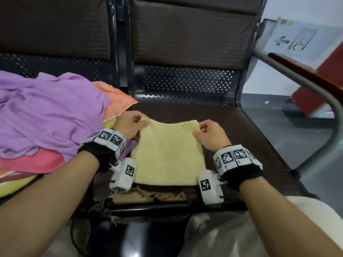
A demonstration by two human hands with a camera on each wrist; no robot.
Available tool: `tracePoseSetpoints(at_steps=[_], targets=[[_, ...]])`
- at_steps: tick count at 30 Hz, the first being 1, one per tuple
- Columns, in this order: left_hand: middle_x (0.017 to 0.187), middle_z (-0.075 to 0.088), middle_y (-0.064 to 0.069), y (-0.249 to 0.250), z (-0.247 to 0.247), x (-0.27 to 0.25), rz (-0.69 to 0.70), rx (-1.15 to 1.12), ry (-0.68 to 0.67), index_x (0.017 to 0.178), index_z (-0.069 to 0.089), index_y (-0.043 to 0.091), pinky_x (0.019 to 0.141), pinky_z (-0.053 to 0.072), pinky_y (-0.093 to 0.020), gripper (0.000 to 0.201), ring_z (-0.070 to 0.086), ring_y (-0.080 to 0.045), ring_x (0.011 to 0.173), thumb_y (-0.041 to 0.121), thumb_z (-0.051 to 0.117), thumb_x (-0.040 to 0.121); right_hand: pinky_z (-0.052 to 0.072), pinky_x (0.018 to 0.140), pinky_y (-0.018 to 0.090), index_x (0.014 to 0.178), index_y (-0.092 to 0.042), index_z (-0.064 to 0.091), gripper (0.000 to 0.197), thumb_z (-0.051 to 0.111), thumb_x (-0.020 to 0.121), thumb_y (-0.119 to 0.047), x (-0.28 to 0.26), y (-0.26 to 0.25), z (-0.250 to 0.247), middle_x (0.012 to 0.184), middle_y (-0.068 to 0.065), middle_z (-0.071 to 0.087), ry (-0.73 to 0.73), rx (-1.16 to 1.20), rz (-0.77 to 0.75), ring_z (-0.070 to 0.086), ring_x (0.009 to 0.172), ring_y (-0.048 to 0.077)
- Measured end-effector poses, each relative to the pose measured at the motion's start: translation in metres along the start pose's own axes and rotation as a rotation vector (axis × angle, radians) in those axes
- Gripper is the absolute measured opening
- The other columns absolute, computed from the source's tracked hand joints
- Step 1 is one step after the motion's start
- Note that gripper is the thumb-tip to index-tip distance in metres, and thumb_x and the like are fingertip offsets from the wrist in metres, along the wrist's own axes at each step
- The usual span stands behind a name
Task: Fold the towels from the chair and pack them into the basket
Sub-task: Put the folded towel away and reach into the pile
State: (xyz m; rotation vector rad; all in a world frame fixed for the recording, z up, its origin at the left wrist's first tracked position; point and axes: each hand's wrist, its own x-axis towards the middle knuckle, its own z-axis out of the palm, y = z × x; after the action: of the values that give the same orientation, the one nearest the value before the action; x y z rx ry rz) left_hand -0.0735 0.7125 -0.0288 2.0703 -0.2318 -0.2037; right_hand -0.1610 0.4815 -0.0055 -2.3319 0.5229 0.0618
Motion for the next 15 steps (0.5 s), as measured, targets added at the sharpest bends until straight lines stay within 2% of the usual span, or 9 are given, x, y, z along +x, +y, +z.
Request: tracePoseSetpoints(at_steps=[1,2,4,6,9,11,13,15], targets=[[0.091,0.067,-0.013,-0.005,0.003,0.002,-0.023,0.017,0.002,0.104,0.066,0.005,0.055,0.054,-0.025,0.018,0.06,-0.019,0.071,0.015,0.062,0.089,0.043,0.081,0.028,0.116,-0.015,0.056,0.03,0.062,0.089,-0.026,0.001,0.004,0.002,0.1,-0.002,0.062,-0.002,-0.009,0.008,0.057,0.099,0.017],[0.095,0.068,-0.012,-0.009,0.004,0.002,-0.044,0.034,0.007,0.107,0.066,0.008,0.062,0.055,-0.028,0.02,0.061,-0.02,0.074,0.016,0.062,0.089,0.04,0.083,0.025,0.119,-0.015,0.055,0.033,0.063,0.088,-0.027,-0.001,0.007,0.003,0.104,-0.001,0.061,-0.002,-0.048,-0.007,0.056,0.103,0.017],[0.105,0.068,-0.011,-0.014,0.005,0.0,-0.081,0.045,0.009,0.117,0.062,0.012,0.084,0.054,-0.04,0.028,0.064,-0.026,0.09,0.016,0.062,0.089,0.035,0.084,0.023,0.118,-0.017,0.055,0.035,0.065,0.087,-0.029,-0.01,0.013,0.004,0.111,0.001,0.056,-0.025,-0.172,-0.095,0.053,0.107,0.019],[0.118,0.063,-0.011,-0.013,0.003,-0.007,-0.086,0.052,-0.01,0.128,0.054,0.011,0.095,0.048,-0.043,0.041,0.061,-0.028,0.106,0.012,0.062,0.088,0.036,0.083,0.023,0.113,-0.021,0.058,0.033,0.068,0.084,-0.032,-0.025,0.013,0.002,0.109,0.0,0.051,-0.116,-0.255,-0.219,0.051,0.107,0.019],[0.128,0.052,-0.01,-0.008,-0.002,-0.029,0.028,0.196,0.004,0.129,0.053,0.012,0.102,0.042,-0.038,0.046,0.052,-0.024,0.115,0.01,0.065,0.084,0.039,0.091,0.026,0.117,-0.026,0.056,0.044,0.072,0.079,-0.041,-0.048,0.011,0.001,0.113,-0.003,0.047,-0.391,-0.432,-0.365,0.047,0.112,0.016],[0.121,0.052,-0.007,-0.002,-0.002,-0.051,0.188,0.295,-0.017,0.118,0.061,0.015,0.102,0.04,-0.038,0.036,0.049,-0.02,0.114,0.013,0.067,0.083,0.038,0.102,0.034,0.126,-0.028,0.049,0.054,0.074,0.079,-0.035,-0.06,0.011,0.006,0.126,-0.003,0.041,-0.509,-0.565,-0.39,0.036,0.121,0.015],[0.11,0.056,-0.002,0.003,0.002,-0.073,0.29,0.318,-0.151,0.108,0.065,0.017,0.097,0.042,-0.035,0.025,0.052,-0.014,0.103,0.019,0.068,0.084,0.039,0.104,0.038,0.13,-0.026,0.045,0.054,0.067,0.081,-0.017,-0.069,0.011,0.011,0.131,-0.001,0.037,-0.469,-0.614,-0.409,0.034,0.125,0.018],[0.113,0.057,0.001,0.005,0.007,-0.09,0.289,0.412,-0.314,0.114,0.063,0.021,0.1,0.04,-0.034,0.034,0.052,-0.012,0.107,0.036,0.067,0.083,0.042,0.099,0.039,0.125,-0.021,0.05,0.043,0.056,0.084,-0.01,-0.073,0.009,0.013,0.127,0.004,0.047,-0.351,-0.636,-0.48,0.043,0.12,0.025]])
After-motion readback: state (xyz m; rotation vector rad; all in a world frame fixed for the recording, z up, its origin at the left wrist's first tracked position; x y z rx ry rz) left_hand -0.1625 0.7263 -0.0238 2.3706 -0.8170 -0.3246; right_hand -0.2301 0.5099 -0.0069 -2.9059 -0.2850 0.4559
